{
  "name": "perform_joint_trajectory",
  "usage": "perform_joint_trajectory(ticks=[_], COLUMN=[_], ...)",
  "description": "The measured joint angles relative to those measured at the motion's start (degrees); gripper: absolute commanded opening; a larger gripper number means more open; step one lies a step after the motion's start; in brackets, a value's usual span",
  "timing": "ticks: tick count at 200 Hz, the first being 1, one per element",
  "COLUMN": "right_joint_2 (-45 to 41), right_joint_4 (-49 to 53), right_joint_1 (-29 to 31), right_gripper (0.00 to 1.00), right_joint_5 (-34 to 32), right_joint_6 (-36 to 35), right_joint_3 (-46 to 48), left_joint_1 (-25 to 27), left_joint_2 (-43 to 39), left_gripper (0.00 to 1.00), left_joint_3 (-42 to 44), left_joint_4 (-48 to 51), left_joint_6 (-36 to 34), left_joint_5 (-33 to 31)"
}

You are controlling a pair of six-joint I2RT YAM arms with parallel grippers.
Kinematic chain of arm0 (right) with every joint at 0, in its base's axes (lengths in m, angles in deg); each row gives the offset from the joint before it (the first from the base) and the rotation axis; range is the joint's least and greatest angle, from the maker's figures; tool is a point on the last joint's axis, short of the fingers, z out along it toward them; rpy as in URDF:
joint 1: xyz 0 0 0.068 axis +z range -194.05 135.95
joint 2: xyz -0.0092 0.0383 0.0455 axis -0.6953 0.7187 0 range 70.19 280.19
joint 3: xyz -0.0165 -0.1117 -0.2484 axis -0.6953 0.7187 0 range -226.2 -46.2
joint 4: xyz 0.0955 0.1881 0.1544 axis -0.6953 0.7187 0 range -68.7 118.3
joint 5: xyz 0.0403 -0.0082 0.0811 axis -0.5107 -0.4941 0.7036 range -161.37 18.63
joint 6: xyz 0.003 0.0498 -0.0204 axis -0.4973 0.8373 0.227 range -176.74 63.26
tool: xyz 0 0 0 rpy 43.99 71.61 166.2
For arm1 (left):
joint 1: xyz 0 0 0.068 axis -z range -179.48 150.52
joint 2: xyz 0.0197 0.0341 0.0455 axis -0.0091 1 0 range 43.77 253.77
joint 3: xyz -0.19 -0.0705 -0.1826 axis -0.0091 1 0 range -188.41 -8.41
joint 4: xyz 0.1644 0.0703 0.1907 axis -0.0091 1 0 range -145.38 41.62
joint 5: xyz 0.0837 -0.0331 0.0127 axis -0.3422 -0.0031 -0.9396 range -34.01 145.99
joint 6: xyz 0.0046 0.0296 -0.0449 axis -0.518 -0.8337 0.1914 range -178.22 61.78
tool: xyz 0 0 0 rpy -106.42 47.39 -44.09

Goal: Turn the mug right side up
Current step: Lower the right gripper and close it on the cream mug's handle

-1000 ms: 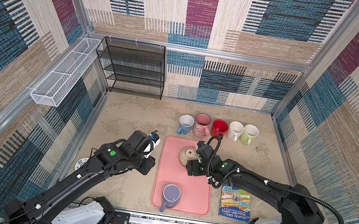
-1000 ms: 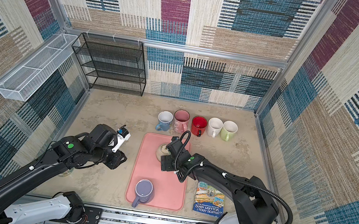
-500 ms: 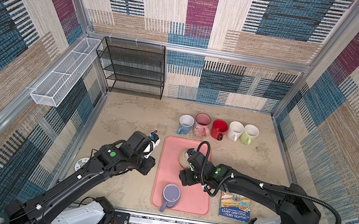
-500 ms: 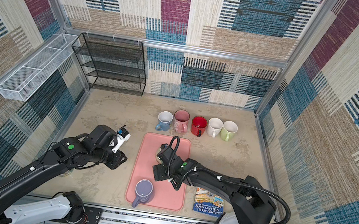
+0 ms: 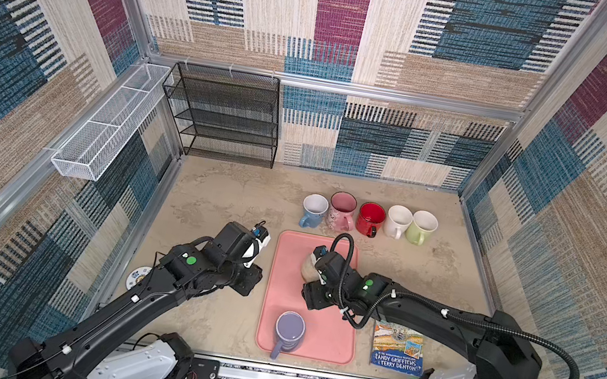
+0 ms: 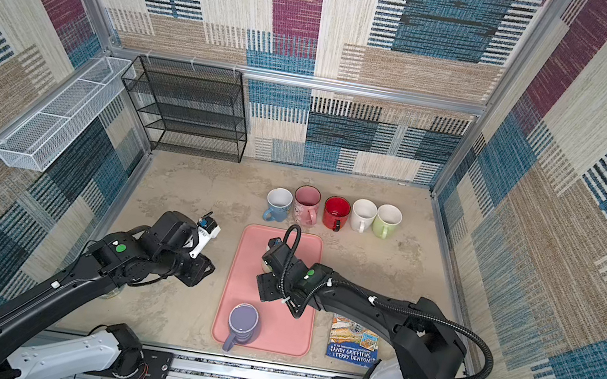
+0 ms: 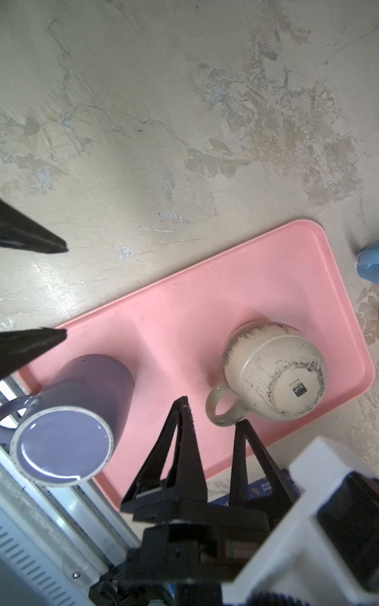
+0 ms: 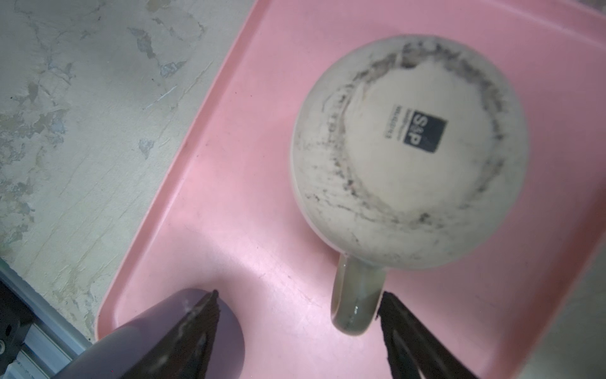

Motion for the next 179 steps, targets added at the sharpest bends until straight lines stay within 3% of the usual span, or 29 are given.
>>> perform_joint_trajectory(ticks=[88, 179], right_joint_2=[-3.58, -4.44], right_joint_4=[4.79, 5.64], right_joint_1=[-0.57, -6.27], right_gripper=[0.72, 0.65], right_joint_5=[-1.57, -1.7], right_joint_6=[-2.14, -4.26], right_joint_3=[-0.39, 2.34], left_joint_1=[-0.37, -0.37], left_joint_2=[1.14, 1.11], left_gripper=[0.43, 0.43], left_joint_3=[0.0, 0.0], left_joint_4=[-0.04, -0.11], left_joint_6=[0.0, 0.0], left_joint_5=[0.07, 0.09])
